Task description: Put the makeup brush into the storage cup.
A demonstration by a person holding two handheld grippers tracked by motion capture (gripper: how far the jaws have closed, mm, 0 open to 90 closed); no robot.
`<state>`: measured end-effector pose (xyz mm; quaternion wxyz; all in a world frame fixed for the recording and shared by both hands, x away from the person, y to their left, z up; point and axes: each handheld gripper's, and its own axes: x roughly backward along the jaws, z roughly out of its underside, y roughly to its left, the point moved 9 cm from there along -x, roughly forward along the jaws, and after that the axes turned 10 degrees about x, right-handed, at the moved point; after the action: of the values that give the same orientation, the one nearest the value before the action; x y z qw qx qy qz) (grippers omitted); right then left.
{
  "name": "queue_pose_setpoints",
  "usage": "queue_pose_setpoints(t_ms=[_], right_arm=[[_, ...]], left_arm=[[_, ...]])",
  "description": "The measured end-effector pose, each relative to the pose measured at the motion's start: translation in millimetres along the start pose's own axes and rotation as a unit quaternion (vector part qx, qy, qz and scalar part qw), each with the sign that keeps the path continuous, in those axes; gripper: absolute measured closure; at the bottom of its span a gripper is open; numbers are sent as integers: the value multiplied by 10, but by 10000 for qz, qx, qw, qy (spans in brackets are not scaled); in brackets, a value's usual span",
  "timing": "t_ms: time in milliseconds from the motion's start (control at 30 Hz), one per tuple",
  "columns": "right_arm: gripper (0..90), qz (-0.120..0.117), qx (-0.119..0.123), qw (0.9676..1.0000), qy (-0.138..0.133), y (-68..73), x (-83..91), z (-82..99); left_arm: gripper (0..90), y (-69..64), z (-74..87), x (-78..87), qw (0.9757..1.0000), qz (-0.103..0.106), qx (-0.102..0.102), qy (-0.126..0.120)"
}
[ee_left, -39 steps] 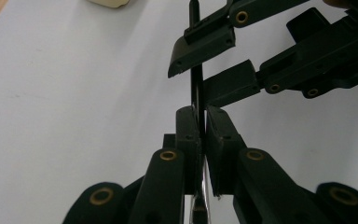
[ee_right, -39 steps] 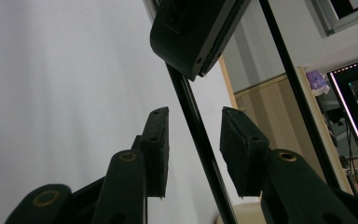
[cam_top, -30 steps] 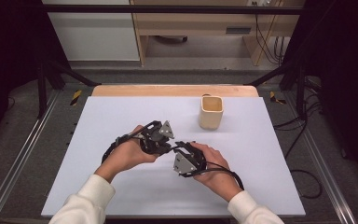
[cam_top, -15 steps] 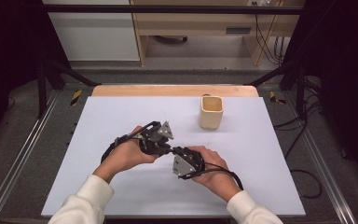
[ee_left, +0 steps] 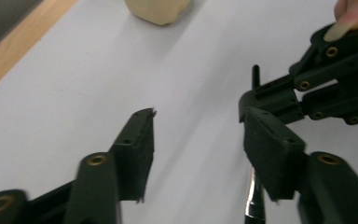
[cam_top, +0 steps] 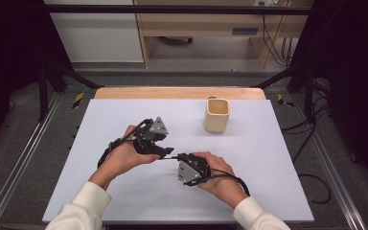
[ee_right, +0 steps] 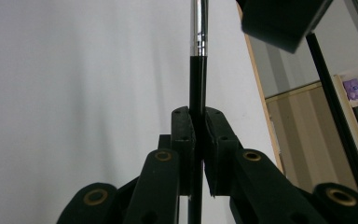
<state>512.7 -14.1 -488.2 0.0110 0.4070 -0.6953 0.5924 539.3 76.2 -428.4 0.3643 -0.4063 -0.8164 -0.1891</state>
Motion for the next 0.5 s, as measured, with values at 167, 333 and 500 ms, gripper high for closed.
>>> queue_pose_setpoints(t_ms=[167, 333, 500], right_arm=[[837, -12, 37, 10000, 4, 7, 13, 4], [836, -27, 18, 10000, 40, 38, 32, 62], [836, 58, -228, 9997, 38, 67, 52, 107]], left_arm=[[337, 61, -26, 31, 9994, -129, 72, -304], [143, 164, -24, 74, 9967, -382, 277, -667], [106, 269, 42, 114, 9921, -465, 557, -1019]])
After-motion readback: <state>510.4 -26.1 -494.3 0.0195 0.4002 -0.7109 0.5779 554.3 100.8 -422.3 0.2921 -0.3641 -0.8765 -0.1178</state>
